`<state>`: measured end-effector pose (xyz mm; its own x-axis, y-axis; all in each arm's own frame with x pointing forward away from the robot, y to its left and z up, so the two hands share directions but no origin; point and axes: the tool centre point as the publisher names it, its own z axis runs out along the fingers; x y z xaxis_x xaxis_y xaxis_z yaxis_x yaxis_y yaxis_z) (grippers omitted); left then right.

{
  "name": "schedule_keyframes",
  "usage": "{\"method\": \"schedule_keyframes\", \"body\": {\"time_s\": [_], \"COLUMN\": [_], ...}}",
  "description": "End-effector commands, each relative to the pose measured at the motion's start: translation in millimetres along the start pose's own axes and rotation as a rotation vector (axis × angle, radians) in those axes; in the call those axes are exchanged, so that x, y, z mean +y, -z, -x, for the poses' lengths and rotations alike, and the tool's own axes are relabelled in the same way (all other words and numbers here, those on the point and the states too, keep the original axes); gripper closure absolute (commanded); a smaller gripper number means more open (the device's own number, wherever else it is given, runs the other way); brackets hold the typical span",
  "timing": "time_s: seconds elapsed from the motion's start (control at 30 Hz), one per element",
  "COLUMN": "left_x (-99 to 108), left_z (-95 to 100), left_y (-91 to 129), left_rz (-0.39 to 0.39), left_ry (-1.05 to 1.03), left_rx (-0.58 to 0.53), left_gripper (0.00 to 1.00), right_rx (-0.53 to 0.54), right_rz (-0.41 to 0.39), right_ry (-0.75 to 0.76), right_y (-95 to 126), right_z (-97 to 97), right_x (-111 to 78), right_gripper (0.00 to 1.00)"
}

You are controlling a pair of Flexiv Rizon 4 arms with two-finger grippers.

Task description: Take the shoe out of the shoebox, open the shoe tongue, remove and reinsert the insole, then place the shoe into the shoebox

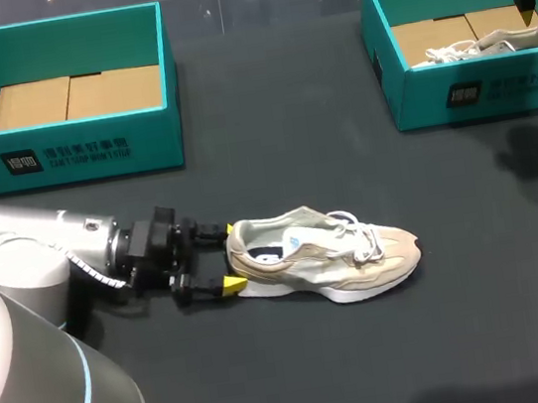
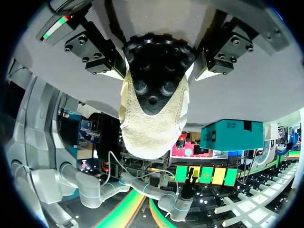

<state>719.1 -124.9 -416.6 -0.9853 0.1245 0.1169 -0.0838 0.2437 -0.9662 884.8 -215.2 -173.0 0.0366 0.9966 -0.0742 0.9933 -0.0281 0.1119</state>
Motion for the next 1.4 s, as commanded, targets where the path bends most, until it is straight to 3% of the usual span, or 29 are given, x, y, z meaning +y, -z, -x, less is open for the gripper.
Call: {"method": "schedule_keyframes", "body": {"time_s": [0.03,0.4,0.67,1.4], "left_x": [0.3,-3.0,-6.4,-6.5], "left_z": [-1.9,-6.7,-8.5,-8.7], "left_y": [-7.2,-1.4,-7.2,-24.2], "left_rz": [0.002,-0.009,-0.018,-0.024], "left_ry": [-0.008,-0.016,-0.003,-0.001], "left_rx": [0.002,-0.010,-0.017,-0.034], "left_gripper": [0.07,0.05,0.00,0.00], "right_rx": [-0.001,-0.001,-0.001,-0.001], "right_rz": [-0.001,-0.001,-0.001,-0.001], "right_ry": [-0.001,-0.001,-0.001,-0.001], "right_y": [-0.1,-0.1,-0.1,-0.1], "right_z": [-0.6,-0.6,-0.6,-0.6], "right_x": [0.0,0.0,0.0,0.0], "right_gripper": [0.00,0.00,0.00,0.00]}}
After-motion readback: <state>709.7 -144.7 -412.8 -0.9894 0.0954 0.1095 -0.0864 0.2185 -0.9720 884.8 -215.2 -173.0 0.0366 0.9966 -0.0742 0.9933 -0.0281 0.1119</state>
